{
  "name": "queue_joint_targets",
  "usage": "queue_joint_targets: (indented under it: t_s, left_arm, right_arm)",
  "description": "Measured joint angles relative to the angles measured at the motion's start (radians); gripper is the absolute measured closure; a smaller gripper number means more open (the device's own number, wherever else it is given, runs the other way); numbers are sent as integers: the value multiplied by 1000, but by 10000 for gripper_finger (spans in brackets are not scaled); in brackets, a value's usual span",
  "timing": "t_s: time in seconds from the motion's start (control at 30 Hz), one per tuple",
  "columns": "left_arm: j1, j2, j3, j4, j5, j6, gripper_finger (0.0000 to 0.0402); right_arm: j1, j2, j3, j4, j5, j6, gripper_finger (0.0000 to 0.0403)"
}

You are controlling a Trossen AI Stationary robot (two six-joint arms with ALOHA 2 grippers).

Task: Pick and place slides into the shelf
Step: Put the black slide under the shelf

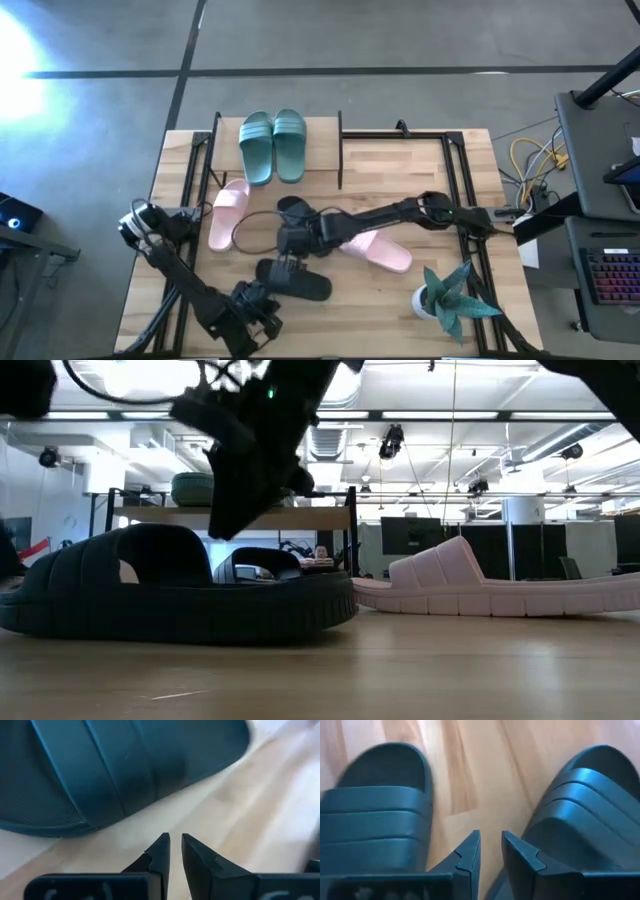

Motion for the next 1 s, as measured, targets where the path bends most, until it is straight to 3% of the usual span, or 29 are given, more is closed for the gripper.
queue_joint_targets:
  t_s: [0.2,0.43,0.6,0.83,0.9,1.0]
  left_arm:
    - [58,55,-8,-63,11,-1,368]
    - [152,16,-47,-249,14,1,368]
    - [191,-55,-90,-259,34,2,368]
    - [110,-140,-53,-198,38,1,368]
    - [86,-135,-45,-121,37,4,368]
    - [59,-93,-42,54,24,51,368]
  right_arm:
    - [0,38,-2,-16,-149,-18,337]
    - [57,41,-2,-110,-143,-22,340]
    - [75,13,-3,-223,-26,-17,339]
    - [40,-53,-3,-390,201,17,340]
    - [14,-70,-10,-398,212,40,342]
    - [-41,-75,-27,-380,149,38,348]
